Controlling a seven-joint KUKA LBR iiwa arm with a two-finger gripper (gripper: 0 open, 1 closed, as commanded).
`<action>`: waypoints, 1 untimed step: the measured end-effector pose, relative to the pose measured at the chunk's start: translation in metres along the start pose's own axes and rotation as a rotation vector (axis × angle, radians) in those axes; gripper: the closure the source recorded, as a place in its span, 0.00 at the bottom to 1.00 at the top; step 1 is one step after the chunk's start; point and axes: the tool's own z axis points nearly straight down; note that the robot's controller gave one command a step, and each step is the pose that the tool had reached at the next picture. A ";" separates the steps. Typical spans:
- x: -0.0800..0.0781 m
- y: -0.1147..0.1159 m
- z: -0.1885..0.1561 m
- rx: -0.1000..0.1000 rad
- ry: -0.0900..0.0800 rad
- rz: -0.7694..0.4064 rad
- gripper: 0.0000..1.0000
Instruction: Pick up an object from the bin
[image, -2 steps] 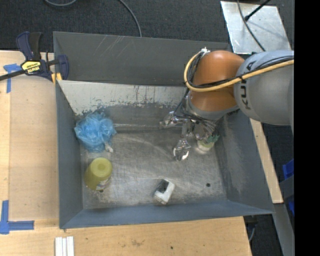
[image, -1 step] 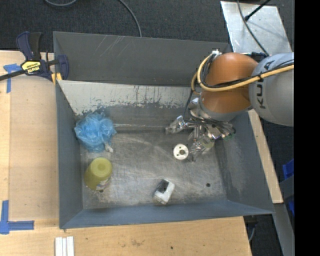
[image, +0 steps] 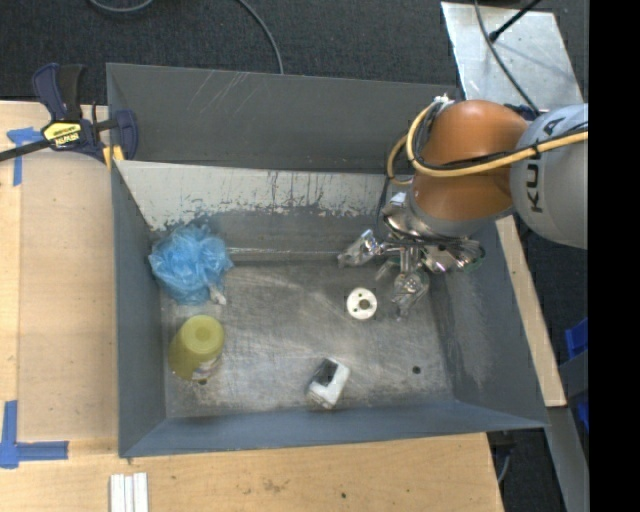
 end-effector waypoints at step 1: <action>-0.003 0.001 0.010 -0.002 0.001 0.114 0.00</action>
Offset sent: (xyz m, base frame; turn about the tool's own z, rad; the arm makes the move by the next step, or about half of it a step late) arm -0.0040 0.0217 -0.0353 -0.5324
